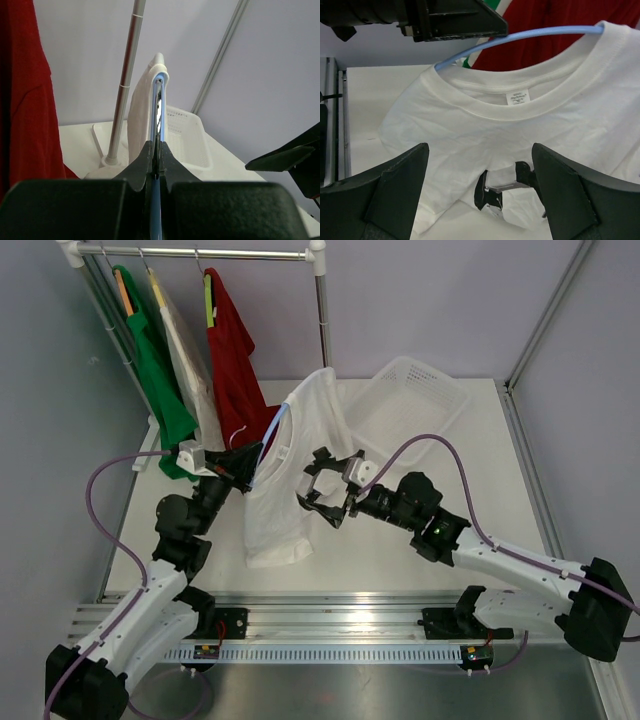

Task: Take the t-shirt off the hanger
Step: Remove the tshirt from the hanger

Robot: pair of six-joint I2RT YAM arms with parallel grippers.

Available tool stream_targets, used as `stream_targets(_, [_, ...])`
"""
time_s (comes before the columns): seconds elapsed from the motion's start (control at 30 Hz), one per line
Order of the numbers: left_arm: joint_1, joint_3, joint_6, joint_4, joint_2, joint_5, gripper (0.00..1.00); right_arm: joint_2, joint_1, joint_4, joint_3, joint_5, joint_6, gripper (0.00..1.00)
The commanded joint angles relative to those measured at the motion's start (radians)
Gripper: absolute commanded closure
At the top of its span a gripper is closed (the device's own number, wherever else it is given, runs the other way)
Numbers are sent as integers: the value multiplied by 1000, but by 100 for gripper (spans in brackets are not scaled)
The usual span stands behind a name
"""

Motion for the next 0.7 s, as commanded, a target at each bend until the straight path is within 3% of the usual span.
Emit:
stream_targets(0.0, [2, 67, -18, 119, -2, -1, 100, 33, 4, 142, 18, -133, -62, 8])
stream_targets(0.33, [2, 61, -25, 111, -22, 44, 100, 298, 13, 363, 62, -247, -129, 11])
stream_targets(0.47, [2, 55, -24, 99, -42, 56, 100, 368, 23, 357, 140, -305, -142, 15])
stream_targets(0.67, [2, 50, -25, 82, -55, 75, 100, 412, 82, 331, 196, -262, -201, 15])
